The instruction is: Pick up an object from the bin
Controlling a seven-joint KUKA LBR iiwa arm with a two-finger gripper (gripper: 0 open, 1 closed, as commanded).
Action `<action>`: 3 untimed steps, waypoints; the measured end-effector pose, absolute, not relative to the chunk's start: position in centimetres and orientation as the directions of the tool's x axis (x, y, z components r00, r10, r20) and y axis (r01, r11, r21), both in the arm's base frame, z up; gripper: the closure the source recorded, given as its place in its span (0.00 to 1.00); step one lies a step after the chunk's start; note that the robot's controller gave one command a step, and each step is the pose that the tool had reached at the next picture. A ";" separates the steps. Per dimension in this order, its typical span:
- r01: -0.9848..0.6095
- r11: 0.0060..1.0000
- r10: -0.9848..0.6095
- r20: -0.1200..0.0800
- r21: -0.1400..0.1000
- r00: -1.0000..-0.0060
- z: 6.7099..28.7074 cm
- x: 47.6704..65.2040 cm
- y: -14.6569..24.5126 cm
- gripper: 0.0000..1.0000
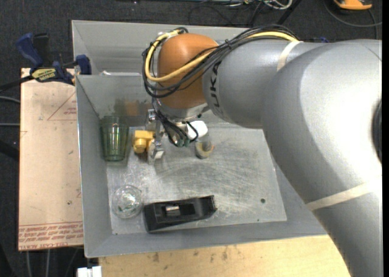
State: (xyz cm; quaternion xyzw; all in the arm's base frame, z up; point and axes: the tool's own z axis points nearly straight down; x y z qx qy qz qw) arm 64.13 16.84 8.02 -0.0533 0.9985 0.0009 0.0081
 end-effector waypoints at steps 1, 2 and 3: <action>-0.106 0.994 -0.106 -0.016 0.001 -0.994 8.0 64.1 16.8 1.00; -0.098 0.995 -0.098 -0.012 0.003 -0.995 25.1 63.7 18.0 1.00; -0.098 0.995 -0.098 -0.010 0.002 -0.995 24.9 63.7 18.0 1.00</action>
Offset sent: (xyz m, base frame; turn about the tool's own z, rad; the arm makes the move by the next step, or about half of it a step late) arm -0.0062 0.0106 0.1656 0.0094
